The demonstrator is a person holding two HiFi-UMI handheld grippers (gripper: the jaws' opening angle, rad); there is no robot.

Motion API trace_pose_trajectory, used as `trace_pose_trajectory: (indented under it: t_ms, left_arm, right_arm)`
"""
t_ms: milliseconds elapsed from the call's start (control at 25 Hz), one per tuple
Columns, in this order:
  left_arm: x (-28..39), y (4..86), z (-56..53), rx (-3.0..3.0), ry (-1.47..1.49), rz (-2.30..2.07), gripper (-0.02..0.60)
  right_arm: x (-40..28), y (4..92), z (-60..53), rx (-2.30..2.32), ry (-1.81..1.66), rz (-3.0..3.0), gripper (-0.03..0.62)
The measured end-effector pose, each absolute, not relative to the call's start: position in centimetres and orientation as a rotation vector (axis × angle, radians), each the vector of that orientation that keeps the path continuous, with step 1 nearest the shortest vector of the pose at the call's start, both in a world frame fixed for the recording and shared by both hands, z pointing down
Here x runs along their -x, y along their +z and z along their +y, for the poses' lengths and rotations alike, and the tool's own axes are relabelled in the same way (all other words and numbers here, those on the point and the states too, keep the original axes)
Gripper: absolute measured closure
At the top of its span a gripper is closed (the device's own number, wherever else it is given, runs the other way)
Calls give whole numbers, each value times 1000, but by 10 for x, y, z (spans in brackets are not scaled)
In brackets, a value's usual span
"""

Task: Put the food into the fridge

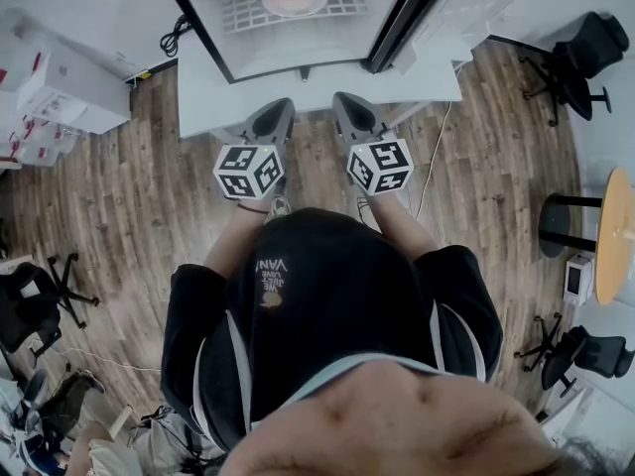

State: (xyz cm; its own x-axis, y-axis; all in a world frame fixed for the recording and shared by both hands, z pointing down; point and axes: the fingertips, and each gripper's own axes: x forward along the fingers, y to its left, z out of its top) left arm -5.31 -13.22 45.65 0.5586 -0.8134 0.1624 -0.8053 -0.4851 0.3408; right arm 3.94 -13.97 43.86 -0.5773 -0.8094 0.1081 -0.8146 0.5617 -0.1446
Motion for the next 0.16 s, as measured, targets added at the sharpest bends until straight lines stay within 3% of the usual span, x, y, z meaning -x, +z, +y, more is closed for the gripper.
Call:
trace_pose_trajectory:
  t_ms: [160]
  left_arm:
    - [54, 456, -131, -2422, -30, -1316, 561]
  right_arm:
    - [-39, 437, -139, -1437, 272, -2751, 582]
